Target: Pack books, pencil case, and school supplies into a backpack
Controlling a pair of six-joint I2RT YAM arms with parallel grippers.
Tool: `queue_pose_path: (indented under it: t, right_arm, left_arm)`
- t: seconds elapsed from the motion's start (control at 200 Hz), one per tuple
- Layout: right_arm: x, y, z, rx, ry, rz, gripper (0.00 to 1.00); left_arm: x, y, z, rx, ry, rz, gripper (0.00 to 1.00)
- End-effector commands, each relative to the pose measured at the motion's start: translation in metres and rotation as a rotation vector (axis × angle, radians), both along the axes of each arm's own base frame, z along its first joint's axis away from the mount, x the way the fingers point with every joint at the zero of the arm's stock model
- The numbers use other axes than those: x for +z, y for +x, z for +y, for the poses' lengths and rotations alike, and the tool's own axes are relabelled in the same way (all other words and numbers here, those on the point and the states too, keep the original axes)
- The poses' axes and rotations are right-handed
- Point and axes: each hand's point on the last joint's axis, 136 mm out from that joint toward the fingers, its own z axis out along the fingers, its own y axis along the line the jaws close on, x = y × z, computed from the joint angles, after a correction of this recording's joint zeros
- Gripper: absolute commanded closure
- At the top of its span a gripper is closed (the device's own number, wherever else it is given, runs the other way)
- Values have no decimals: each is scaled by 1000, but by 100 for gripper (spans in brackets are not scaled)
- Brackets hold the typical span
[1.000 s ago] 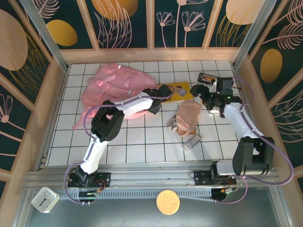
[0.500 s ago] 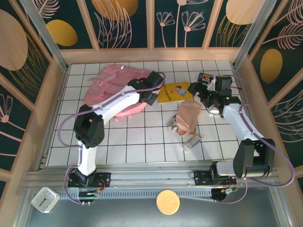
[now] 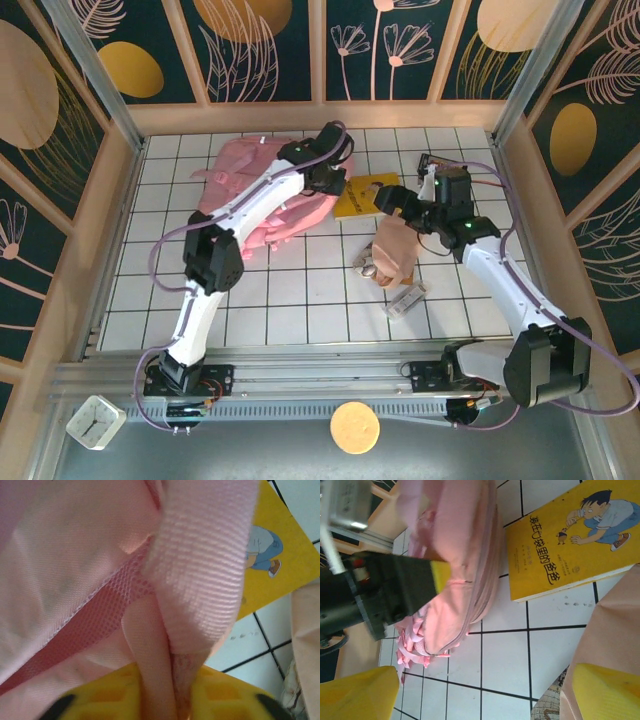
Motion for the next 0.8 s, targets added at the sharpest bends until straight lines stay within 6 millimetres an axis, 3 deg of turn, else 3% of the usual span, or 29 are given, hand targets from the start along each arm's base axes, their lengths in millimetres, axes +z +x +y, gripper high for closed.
queue_pose_path:
  t: [0.0,0.04,0.13,0.25,0.34,0.39,0.515,0.646,0.796]
  right_arm:
    - [-9,-13,4,-9,-21,25,10]
    - [-14,-19,9,-2,-30,37,11]
    - [-24,-33,28,35,-43,58,11]
    - [-34,-44,55,86,-45,83,11]
    - [-38,-41,72,112,-40,97,11]
    - [-40,-44,91,157,-46,99,11]
    - [-47,-45,132,244,-84,97,13]
    - [-60,-45,164,295,-111,123,14]
    - [-66,-39,178,299,-102,149,14]
  left_arm:
    - [21,-6,-9,44,-75,33,57]
    - [25,-9,-3,57,-64,32,44]
    - [37,-25,20,99,-40,29,26]
    - [45,-58,63,193,-48,42,13]
    - [45,-83,100,299,-108,60,10]
    - [42,-97,122,361,-143,70,9]
    - [12,-123,167,509,-280,153,11]
    - [-23,-137,189,646,-507,247,16]
    - [-47,-132,196,748,-645,296,14]
